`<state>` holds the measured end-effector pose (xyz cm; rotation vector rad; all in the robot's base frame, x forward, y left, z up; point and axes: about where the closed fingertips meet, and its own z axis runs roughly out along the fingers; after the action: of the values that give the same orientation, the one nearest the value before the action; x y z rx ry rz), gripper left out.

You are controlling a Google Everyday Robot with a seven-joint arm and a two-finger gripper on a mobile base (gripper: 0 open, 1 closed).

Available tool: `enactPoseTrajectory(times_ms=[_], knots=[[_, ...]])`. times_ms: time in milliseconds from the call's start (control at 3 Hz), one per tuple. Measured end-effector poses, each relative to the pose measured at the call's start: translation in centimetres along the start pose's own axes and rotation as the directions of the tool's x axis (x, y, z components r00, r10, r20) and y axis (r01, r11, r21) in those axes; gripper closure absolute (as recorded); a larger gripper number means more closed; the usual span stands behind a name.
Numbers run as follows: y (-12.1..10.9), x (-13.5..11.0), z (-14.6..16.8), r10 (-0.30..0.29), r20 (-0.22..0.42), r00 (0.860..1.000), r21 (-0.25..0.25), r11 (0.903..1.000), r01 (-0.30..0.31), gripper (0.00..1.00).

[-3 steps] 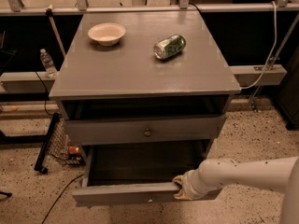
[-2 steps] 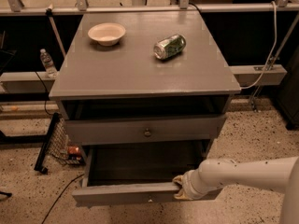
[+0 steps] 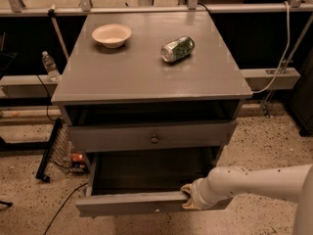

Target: Open middle drawer

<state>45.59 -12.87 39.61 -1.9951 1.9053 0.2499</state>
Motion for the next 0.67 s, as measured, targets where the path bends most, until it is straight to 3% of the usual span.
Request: enactPoseTrajectory(times_ms=[333, 667], knots=[[0.00, 0.00, 0.00, 0.000, 0.000, 1.000, 0.000, 1.0000, 0.000, 0.63], [0.01, 0.00, 0.01, 0.000, 0.000, 1.000, 0.000, 1.0000, 0.000, 0.32]])
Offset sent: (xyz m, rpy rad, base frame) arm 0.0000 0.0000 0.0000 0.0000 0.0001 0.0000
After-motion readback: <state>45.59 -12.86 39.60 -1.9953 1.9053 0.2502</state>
